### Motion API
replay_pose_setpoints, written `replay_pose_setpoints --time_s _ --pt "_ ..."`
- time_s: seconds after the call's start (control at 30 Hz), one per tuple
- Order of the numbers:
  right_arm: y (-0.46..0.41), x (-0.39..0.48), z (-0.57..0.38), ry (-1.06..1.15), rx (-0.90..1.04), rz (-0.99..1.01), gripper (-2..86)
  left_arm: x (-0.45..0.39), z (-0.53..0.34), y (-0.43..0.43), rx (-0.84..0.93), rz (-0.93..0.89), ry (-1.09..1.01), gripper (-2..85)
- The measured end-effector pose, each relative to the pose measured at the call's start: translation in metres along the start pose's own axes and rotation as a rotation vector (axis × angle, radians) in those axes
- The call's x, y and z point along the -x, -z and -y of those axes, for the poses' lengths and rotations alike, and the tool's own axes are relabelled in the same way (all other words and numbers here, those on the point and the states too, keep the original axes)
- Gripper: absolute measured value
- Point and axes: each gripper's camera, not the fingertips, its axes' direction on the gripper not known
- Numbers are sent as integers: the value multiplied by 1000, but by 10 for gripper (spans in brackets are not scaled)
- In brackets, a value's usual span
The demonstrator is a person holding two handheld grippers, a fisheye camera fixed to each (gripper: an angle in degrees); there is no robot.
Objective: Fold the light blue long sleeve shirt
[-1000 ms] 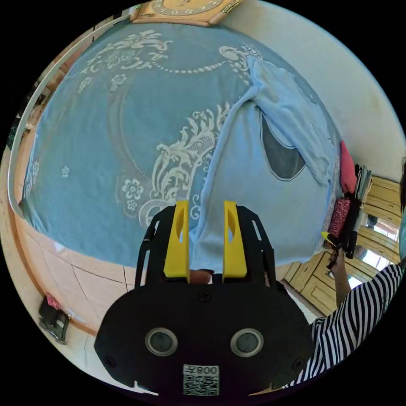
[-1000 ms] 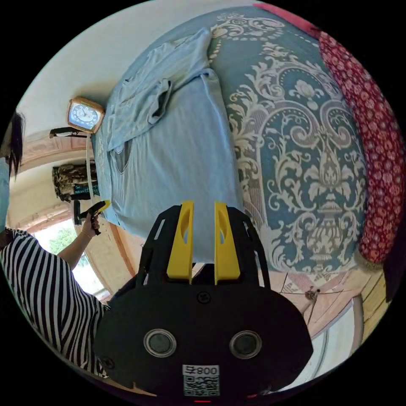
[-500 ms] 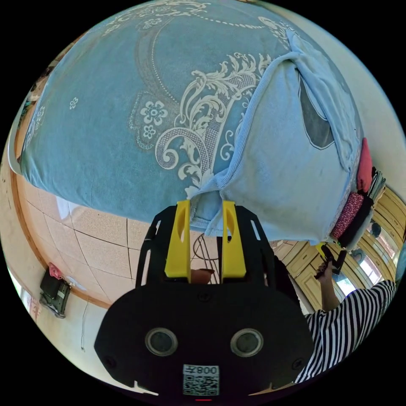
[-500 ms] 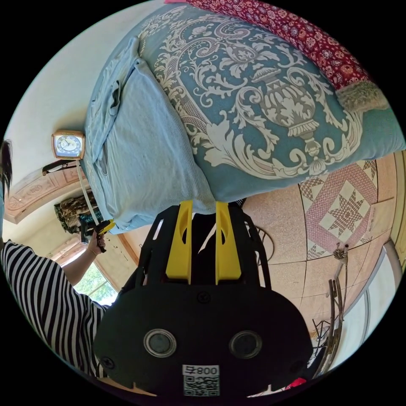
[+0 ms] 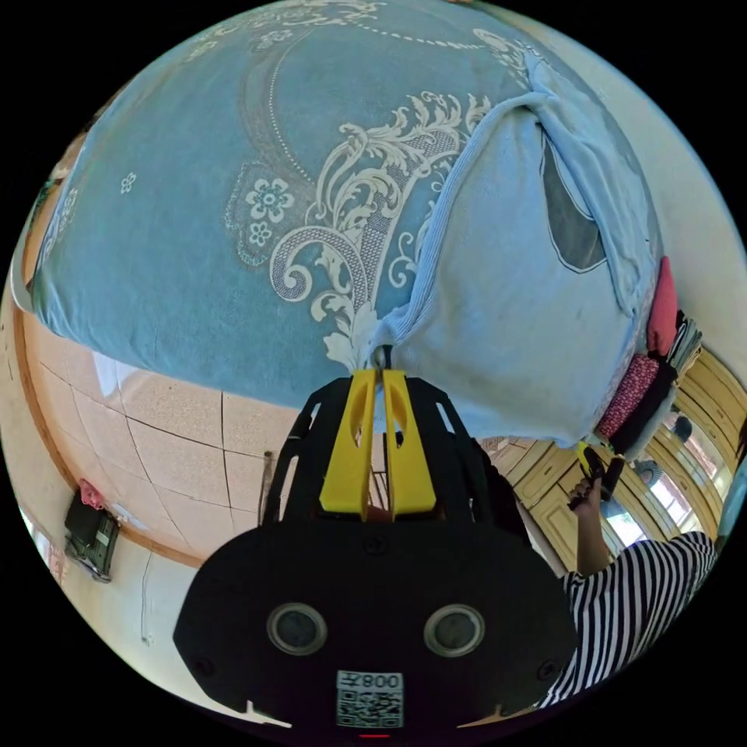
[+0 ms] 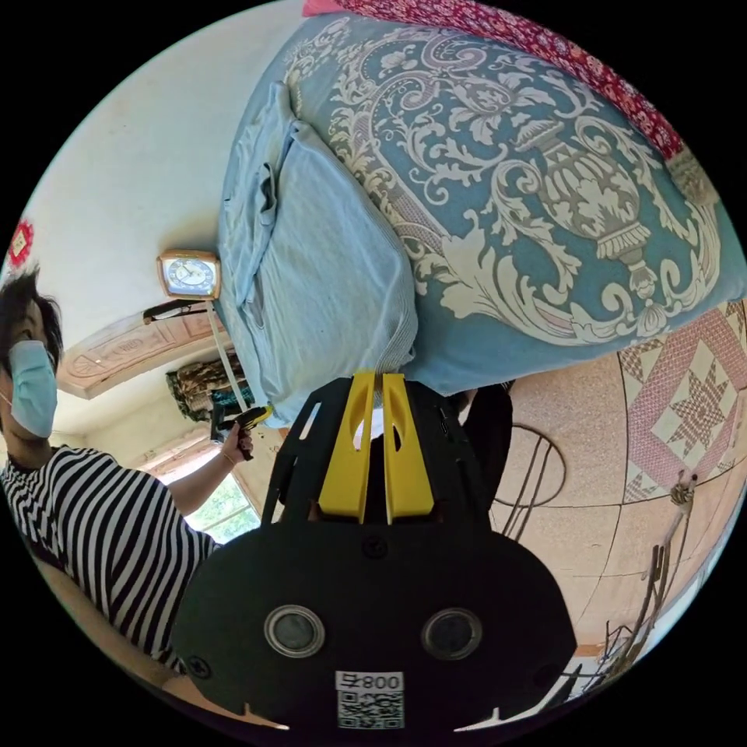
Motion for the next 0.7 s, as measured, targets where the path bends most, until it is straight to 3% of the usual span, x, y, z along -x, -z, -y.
replay_pose_setpoints --time_s 0.27,0.47,0.6,0.7 --pt "71 70 39 167 -122 275 17 -39 -3 77 -245 -357 -75 14" --pt "113 177 144 416 -180 247 23 -102 64 151 -501 -491 -226 21" --pt "114 221 233 407 -170 150 40 -135 124 172 -580 -460 -173 32" --pt "95 229 279 243 -79 -41 65 -151 156 166 -519 -323 -67 46"
